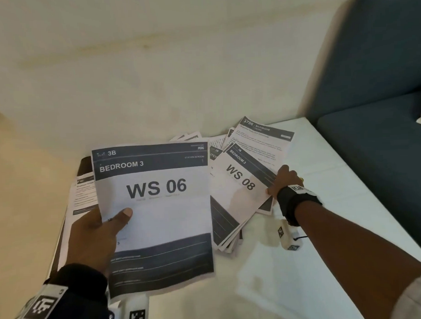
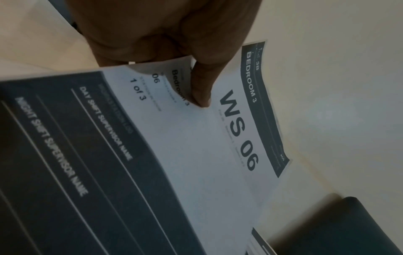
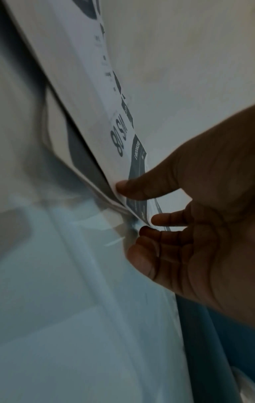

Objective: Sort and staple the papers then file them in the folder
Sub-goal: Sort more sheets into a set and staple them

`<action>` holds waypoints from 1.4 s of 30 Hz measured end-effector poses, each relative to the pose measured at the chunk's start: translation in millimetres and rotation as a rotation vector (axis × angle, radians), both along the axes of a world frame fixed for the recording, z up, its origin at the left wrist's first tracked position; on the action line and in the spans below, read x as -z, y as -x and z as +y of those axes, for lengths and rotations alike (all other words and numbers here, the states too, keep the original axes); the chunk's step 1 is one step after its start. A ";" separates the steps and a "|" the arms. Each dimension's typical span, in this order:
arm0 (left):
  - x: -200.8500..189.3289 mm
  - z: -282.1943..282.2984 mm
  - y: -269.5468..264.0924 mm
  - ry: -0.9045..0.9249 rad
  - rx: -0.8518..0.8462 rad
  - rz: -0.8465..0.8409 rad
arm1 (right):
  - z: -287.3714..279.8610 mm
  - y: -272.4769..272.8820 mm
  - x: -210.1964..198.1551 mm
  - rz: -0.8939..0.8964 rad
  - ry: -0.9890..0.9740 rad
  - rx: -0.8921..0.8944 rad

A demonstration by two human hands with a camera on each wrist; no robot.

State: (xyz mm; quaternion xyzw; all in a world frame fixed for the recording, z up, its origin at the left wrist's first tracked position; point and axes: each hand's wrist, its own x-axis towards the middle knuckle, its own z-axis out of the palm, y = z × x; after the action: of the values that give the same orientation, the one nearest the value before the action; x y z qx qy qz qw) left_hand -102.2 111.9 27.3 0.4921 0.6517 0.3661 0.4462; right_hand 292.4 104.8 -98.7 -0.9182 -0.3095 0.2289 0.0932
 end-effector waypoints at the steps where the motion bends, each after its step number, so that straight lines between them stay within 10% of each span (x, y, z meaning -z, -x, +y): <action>1: -0.5 -1.6 1.7 0.002 -0.005 -0.004 | 0.5 -2.4 -0.1 0.024 -0.009 0.023; 16: -10.8 -1.9 2.3 0.014 0.101 -0.059 | -0.7 -16.3 -47.1 0.114 -0.372 0.022; 30: -43.8 -29.5 -38.6 0.038 0.339 -0.190 | -99.9 34.1 -227.5 0.509 -0.785 -0.151; 42: -52.0 -37.3 -60.2 0.003 0.421 -0.233 | -145.5 66.1 -223.9 0.685 -0.913 -0.123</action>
State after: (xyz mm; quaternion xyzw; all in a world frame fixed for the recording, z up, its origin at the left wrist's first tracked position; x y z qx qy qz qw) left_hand -41.9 74.7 79.2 0.5709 0.4792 0.3182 0.5858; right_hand 226.3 -40.7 125.2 -0.6386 -0.3821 0.3613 0.5618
